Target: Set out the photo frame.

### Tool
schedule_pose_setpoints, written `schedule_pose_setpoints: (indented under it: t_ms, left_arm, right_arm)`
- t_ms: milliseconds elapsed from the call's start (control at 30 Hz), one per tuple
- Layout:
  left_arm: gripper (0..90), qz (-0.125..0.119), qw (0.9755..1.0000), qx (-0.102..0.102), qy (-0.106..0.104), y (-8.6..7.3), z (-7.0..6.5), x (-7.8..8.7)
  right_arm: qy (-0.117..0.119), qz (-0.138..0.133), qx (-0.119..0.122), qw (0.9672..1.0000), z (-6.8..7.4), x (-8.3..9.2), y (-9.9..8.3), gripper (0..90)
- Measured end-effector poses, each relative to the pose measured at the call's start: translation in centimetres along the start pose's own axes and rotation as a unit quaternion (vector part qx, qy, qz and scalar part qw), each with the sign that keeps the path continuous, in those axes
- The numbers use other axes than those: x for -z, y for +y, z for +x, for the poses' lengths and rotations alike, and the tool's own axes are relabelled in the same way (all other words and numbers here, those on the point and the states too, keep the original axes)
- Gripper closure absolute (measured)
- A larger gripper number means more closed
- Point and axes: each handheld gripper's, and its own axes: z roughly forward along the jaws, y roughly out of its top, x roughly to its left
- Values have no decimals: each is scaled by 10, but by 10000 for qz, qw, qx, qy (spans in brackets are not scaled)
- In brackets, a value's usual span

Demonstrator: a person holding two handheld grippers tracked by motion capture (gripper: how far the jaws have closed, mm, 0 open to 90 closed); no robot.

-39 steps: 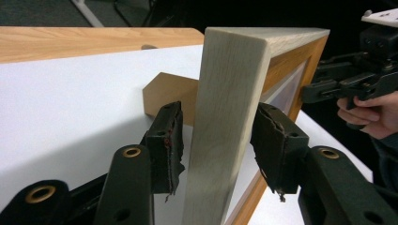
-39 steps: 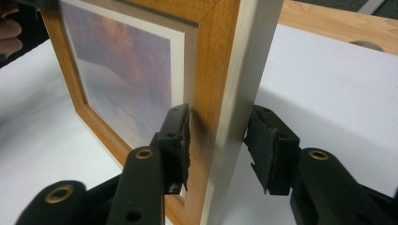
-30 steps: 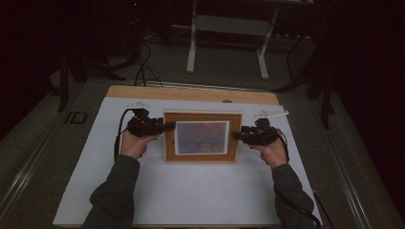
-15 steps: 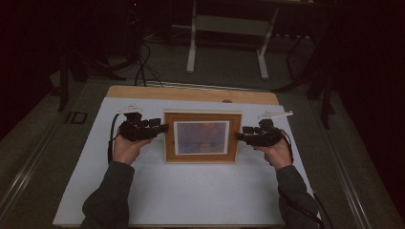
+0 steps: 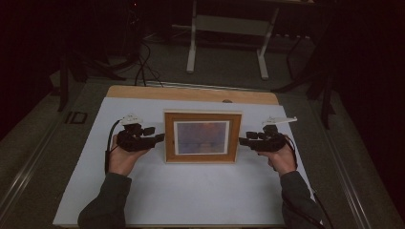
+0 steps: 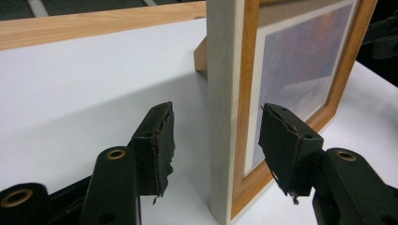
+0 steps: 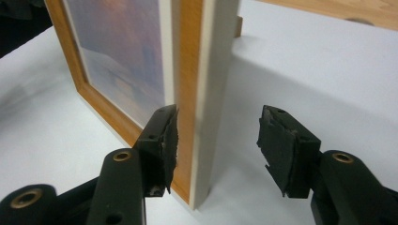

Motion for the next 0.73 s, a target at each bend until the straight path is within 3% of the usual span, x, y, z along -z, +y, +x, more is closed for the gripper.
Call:
schedule_pose_setpoints:
  t_ms: [233, 300, 333, 367, 467, 567, 600, 633, 667, 700, 733]
  left_arm:
    - [449, -10, 9994, -77, 329, -17, -5, 6]
    - [445, 27, 9989, -125, 454, -23, -5, 8]
    - [440, 94, 9978, -178, 635, -28, -4, 9]
    - [440, 94, 9978, -178, 635, -28, -4, 9]
    - [437, 235, 9951, -159, 951, -39, 1, 10]
    - [432, 283, 9937, -109, 1080, -43, 4, 10]
    - [425, 387, 9912, -155, 1256, -49, 4, 8]
    - [420, 477, 9895, -203, 1346, -52, 5, 7]
    - [414, 477, 9895, -203, 1346, -52, 5, 7]
    - [414, 576, 9876, -203, 1449, -58, 6, 5]
    - [406, 601, 9867, -179, 1503, -61, 7, 5]
  right_arm:
    - [22, -136, -280, 9995, -7, 6, -18, 477]
    - [25, -164, -334, 9993, -8, 7, -21, 477]
    - [39, -234, -441, 9987, -10, 8, -27, 478]
    - [39, -234, -441, 9987, -10, 8, -27, 478]
    - [-97, -240, -594, 9979, -12, 10, -43, 479]
    - [-209, -140, -598, 9979, -13, 10, -50, 478]
    - [-454, -41, -562, 9974, -14, 9, -57, 478]
    - [-484, -44, -597, 9970, -15, 9, -60, 478]
    - [-484, -44, -597, 9970, -15, 9, -60, 478]
    - [-508, -80, -637, 9966, -16, 10, -64, 477]
    - [-643, -108, -669, 9956, -19, 10, -69, 470]
